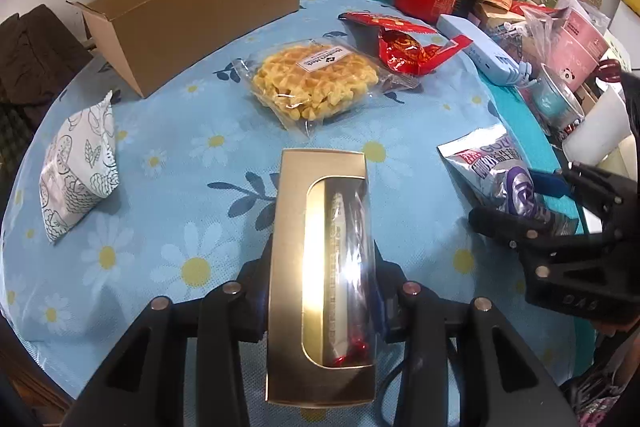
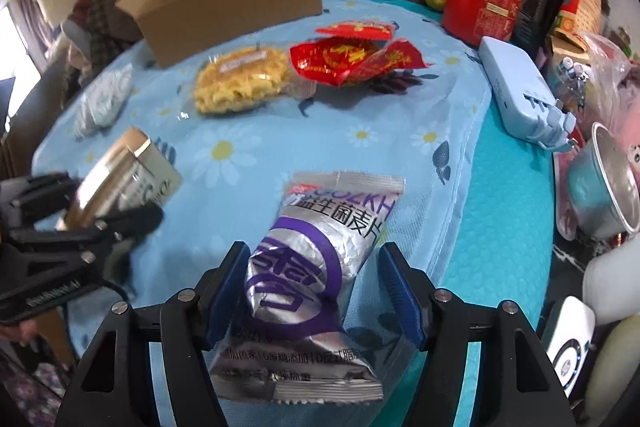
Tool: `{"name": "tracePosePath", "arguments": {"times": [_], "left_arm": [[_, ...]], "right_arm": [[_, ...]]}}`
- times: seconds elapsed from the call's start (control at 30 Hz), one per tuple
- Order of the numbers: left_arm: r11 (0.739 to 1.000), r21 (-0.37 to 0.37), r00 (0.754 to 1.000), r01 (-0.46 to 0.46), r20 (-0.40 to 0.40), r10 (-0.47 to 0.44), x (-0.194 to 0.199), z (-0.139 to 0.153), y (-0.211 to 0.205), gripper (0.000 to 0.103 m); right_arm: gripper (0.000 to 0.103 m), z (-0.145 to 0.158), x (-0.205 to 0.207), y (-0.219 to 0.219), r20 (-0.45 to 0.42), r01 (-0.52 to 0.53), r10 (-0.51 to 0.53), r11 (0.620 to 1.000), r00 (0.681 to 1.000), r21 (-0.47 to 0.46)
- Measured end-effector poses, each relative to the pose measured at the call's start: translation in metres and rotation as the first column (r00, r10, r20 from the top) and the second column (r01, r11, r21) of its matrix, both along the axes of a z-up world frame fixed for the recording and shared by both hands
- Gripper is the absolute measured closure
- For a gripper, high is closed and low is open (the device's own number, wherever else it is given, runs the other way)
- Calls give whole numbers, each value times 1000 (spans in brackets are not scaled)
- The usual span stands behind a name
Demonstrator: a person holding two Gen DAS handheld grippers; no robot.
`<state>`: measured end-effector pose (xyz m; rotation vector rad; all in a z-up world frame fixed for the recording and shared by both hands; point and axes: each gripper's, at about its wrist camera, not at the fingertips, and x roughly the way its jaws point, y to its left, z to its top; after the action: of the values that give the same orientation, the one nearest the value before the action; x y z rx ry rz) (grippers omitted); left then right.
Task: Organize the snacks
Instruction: 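Lift the gold box and silver-purple bag and carry both over the cardboard box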
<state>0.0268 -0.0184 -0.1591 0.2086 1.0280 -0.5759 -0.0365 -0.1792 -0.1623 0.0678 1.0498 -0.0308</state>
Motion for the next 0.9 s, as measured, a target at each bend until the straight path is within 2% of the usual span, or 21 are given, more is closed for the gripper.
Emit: {"name": "tracePosePath", "arguments": {"times": [0.03, 0.1, 0.2, 0.33, 0.5, 0.63, 0.9], "left_arm": [[1000, -5, 1000, -9, -3, 9, 1, 0, 0, 65], [1000, 6, 1000, -9, -1, 9, 1, 0, -1, 65], [999, 45, 1000, 11, 14, -12, 0, 2, -8, 66], [1000, 20, 1000, 8, 4, -9, 1, 9, -11, 66], [1000, -4, 1000, -5, -9, 5, 0, 18, -13, 66], [1000, -14, 1000, -17, 4, 17, -2, 26, -12, 66], [995, -85, 997, -58, 43, 62, 0, 54, -3, 66]], "right_arm": [[60, 0, -1, 2, 4, -4, 4, 1000, 1000, -29], [64, 1, -2, 2, 9, -12, 13, 999, 1000, -37], [64, 2, -4, 0, 18, -24, 24, 1000, 1000, -19], [64, 6, -10, -8, 44, -44, 41, 997, 998, 62], [64, 11, -14, -11, 61, -87, 81, 990, 995, 114], [64, 18, -13, -8, 80, -117, 107, 984, 991, 136], [64, 52, -8, -1, 179, -194, 164, 967, 970, 165]]}}
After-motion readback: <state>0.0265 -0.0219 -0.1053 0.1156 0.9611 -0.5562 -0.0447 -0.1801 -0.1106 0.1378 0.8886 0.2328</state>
